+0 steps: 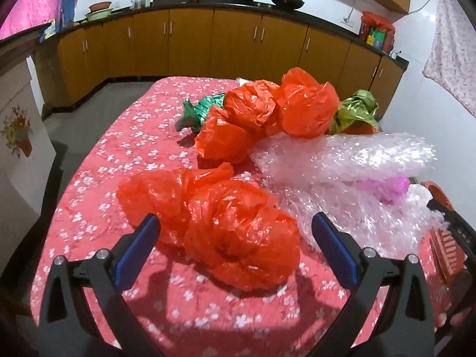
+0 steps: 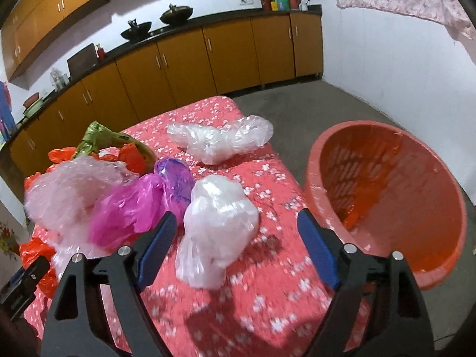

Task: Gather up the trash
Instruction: 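Grasp the white plastic bag with the right tool while the left tool grasps the red bag, then carry both bags over the orange basket and open both tools to drop them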

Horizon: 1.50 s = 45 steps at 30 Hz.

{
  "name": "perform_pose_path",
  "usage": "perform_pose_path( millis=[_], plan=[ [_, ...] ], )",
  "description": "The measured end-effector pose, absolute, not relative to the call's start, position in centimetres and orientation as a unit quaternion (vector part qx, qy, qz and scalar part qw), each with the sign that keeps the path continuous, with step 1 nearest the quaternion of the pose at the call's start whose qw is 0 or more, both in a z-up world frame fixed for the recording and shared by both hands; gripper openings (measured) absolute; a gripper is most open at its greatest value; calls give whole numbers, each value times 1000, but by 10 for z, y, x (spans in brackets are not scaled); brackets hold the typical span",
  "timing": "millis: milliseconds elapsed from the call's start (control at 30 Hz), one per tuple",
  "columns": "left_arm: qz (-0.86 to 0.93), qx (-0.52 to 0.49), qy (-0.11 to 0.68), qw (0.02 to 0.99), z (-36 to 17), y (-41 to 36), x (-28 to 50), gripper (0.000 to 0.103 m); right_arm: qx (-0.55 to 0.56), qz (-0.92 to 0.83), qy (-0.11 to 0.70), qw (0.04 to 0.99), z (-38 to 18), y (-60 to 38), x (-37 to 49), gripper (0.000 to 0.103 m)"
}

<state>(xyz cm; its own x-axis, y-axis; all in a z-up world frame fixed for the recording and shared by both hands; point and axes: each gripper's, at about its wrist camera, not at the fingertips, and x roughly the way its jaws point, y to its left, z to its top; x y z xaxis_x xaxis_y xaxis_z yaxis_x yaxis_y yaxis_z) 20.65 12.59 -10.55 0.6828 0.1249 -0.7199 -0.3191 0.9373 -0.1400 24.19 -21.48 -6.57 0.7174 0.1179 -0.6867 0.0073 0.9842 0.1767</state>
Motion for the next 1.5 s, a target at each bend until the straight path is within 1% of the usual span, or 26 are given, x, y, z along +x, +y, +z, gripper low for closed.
perform_pose_path(
  millis=[33,67,100,233,300,333,400,433,500,600,700,833,1133,1267,1500],
  plan=[
    [125,-129,382,906,-108,127,210,99,82,32,379,921,-67,-213,245,80],
    [126,-131,386,904,-110,129,213,99,79,35,387,918,-70,-211,248,76],
    [127,-136,390,902,-113,131,216,97,77,37,392,916,-72,-209,251,73],
    [125,-156,404,893,-122,141,224,90,63,54,409,909,-79,-202,255,66],
    [121,-164,409,889,-126,145,228,83,57,63,418,905,-83,-200,256,58],
    [120,-167,411,888,-127,146,229,80,56,65,421,903,-84,-200,255,56],
    [116,-169,411,888,-128,148,229,72,56,70,425,901,-87,-199,253,49],
    [113,-170,410,889,-127,149,228,69,56,72,425,901,-87,-199,251,48],
    [104,-173,408,891,-126,150,226,53,57,74,423,902,-87,-201,247,43],
    [94,-173,402,894,-119,148,217,44,60,79,419,902,-84,-202,247,38],
    [85,-168,390,901,-111,147,207,41,62,80,413,905,-79,-204,245,38],
    [69,-149,366,916,-92,140,186,41,68,81,397,912,-66,-212,233,38],
    [-6,-89,296,951,-26,80,143,41,69,72,341,935,-28,-247,197,38],
    [-59,-70,281,955,-4,39,145,41,65,50,318,945,-15,-269,184,38],
    [-149,-50,281,947,9,-27,166,41,58,-11,286,957,-3,-315,168,38]
  ],
)
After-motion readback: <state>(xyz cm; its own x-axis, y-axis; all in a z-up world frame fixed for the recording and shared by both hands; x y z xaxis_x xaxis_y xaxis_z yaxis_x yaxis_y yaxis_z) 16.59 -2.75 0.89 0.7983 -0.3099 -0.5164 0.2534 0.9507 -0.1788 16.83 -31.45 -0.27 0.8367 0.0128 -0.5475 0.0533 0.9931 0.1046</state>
